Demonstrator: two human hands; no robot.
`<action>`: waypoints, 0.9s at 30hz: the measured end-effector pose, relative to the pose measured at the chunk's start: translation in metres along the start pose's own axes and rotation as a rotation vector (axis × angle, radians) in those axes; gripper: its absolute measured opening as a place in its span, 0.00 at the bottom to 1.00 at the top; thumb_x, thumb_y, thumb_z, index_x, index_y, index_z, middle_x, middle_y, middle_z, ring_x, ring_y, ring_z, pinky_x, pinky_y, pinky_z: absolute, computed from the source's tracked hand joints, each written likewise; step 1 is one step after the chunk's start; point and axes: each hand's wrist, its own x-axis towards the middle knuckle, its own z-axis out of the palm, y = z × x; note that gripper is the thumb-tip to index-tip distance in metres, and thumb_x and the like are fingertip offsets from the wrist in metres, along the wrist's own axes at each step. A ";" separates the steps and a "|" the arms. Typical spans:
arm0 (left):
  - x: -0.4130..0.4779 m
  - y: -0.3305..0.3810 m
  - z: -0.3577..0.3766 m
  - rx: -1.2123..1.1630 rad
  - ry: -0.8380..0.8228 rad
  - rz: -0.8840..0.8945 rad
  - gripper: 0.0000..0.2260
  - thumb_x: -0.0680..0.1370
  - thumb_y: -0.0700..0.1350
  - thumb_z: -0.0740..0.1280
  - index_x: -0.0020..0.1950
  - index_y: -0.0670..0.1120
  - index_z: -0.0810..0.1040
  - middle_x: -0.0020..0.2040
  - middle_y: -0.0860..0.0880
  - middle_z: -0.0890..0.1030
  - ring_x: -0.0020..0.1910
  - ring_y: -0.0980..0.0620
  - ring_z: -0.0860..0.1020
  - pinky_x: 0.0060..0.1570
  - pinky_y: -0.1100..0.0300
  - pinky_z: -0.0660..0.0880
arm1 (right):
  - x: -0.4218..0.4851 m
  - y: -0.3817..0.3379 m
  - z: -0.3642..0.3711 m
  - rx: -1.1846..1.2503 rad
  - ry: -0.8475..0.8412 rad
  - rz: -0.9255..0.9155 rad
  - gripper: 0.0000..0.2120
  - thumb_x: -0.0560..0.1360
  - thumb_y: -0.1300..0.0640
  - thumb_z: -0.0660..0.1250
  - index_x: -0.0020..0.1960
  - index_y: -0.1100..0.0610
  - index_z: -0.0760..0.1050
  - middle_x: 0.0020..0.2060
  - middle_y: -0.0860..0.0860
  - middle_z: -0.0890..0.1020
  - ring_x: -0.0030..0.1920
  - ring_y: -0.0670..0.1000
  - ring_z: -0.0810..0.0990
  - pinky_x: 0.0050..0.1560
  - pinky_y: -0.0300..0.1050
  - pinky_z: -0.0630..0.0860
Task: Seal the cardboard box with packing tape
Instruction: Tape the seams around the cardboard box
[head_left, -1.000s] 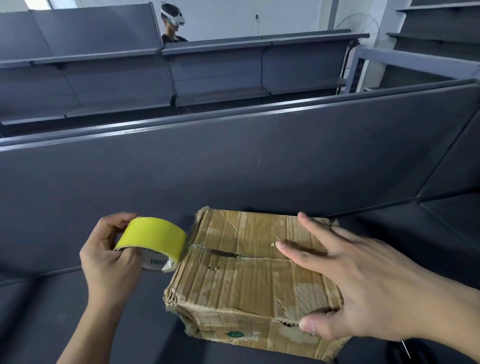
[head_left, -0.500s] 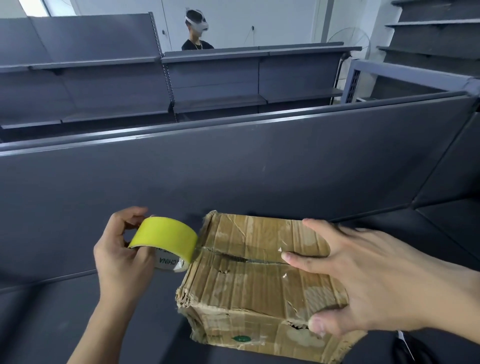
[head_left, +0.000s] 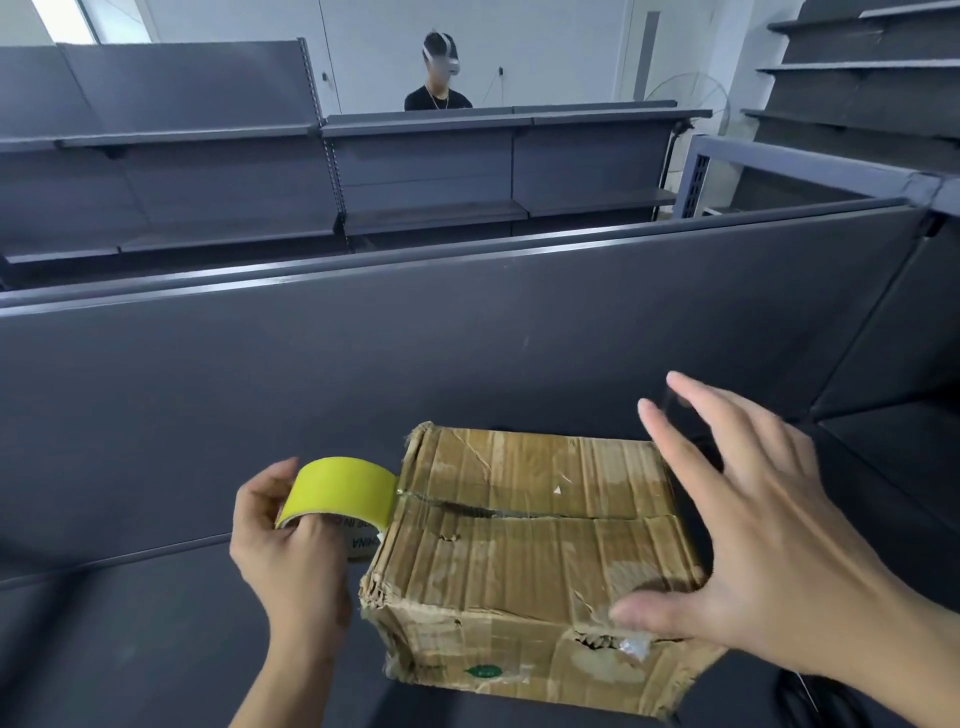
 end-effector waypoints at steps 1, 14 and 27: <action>-0.001 0.000 0.001 -0.025 0.017 -0.025 0.20 0.73 0.33 0.66 0.50 0.60 0.81 0.57 0.42 0.83 0.51 0.32 0.82 0.48 0.32 0.80 | 0.002 -0.004 -0.003 0.020 -0.053 -0.004 0.65 0.59 0.12 0.52 0.83 0.54 0.48 0.81 0.59 0.44 0.81 0.60 0.47 0.76 0.62 0.54; -0.008 0.010 0.012 -0.217 0.080 -0.285 0.13 0.80 0.33 0.63 0.59 0.48 0.75 0.41 0.48 0.78 0.25 0.57 0.77 0.20 0.67 0.72 | 0.073 -0.050 -0.003 0.257 -0.587 -0.292 0.70 0.57 0.22 0.72 0.71 0.36 0.18 0.70 0.37 0.19 0.75 0.44 0.24 0.80 0.58 0.38; 0.006 0.010 0.012 -0.251 0.013 -0.143 0.15 0.75 0.31 0.66 0.48 0.52 0.77 0.50 0.38 0.83 0.45 0.39 0.81 0.40 0.49 0.78 | 0.080 -0.052 0.009 0.235 -0.519 -0.268 0.66 0.58 0.22 0.70 0.75 0.35 0.24 0.77 0.39 0.46 0.78 0.49 0.45 0.78 0.60 0.49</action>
